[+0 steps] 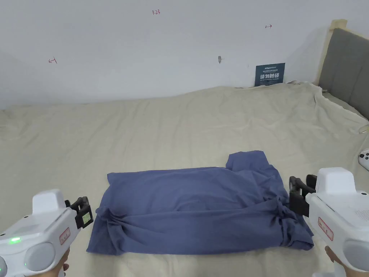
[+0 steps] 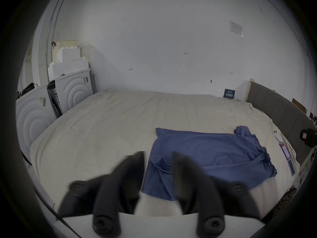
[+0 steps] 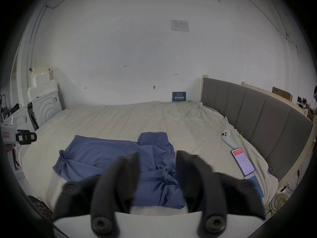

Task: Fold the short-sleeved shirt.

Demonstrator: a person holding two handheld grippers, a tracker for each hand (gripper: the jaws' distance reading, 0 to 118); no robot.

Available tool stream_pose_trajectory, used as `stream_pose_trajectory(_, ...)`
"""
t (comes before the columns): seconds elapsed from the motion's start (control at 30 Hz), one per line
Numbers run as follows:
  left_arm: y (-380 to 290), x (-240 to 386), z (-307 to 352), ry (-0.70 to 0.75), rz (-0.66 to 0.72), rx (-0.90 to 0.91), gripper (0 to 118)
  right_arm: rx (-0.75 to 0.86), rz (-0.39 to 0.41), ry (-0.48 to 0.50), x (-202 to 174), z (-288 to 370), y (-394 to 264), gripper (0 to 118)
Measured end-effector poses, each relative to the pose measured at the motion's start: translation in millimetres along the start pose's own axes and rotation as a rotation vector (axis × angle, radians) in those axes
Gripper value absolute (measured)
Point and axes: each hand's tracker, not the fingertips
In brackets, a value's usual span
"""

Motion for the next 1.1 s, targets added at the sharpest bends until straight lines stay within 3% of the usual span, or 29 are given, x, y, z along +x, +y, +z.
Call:
stream_pose_trajectory(0.03,-4.7,-0.1,4.4,-0.014,0.002,0.003,11,0.017,0.012,-0.007,-1.9,5.0,-2.5,1)
stream_pose_trajectory(0.1,-13.5,-0.9,10.6,-0.057,0.006,-0.005,0,0.033,0.024,-0.005,-4.1,12.9,-6.2,0)
stream_pose_trajectory(0.57,-15.5,-1.9,-11.0,-0.079,-0.022,-0.083,0,0.018,-0.009,0.001,2.9,10.0,-5.8,0)
stream_pose_trajectory(0.83,-27.0,-10.9,-81.5,-0.038,-0.055,-0.302,0,-0.015,-0.022,-0.009,7.8,-9.0,-10.5,0)
stream_pose_trajectory(0.9,-32.0,-15.6,-101.1,-0.043,-0.005,-0.387,10,-0.029,-0.037,-0.007,13.1,-17.0,-13.8,0)
stream_pose_trajectory(0.97,-37.9,-19.6,-118.4,-0.026,0.029,-0.451,34,-0.042,-0.054,0.0,16.0,-23.6,-15.7,0)
stream_pose_trajectory(1.03,-43.4,-21.1,-133.7,-0.021,0.06,-0.53,67,-0.051,-0.056,-0.005,14.6,-27.7,-17.3,0)
stream_pose_trajectory(1.1,-50.4,-20.6,-145.2,-0.008,0.064,-0.577,76,-0.065,-0.058,-0.006,16.3,-35.2,-19.2,0)
